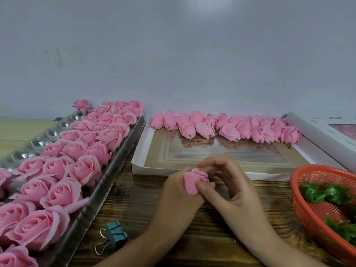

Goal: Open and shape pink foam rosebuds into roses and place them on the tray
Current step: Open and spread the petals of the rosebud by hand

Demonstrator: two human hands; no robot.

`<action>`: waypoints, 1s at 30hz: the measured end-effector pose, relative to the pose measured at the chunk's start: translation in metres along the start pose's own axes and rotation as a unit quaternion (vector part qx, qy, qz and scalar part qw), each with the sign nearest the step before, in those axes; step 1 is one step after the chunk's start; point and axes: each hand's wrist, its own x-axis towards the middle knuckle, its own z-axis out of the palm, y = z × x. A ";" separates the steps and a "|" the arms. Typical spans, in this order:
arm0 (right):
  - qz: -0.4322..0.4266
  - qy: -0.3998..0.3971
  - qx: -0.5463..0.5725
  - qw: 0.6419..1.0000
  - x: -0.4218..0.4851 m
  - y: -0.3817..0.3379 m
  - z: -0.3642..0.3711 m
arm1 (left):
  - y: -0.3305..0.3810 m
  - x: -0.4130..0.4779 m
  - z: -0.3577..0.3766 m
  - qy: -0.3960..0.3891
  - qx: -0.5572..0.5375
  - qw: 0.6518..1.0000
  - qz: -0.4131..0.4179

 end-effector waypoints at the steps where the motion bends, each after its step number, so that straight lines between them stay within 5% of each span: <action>1: -0.001 0.004 -0.005 1.000 0.000 0.001 0.000 | 0.000 0.000 0.000 0.003 -0.004 1.000 0.003; 13: -0.005 0.008 -0.014 1.000 -0.001 -0.002 -0.002 | 0.002 -0.004 -0.001 0.009 -0.042 0.998 0.034; 30: -0.018 0.016 -0.096 0.995 0.002 0.000 -0.003 | 0.001 -0.007 0.005 -0.019 0.087 0.993 0.073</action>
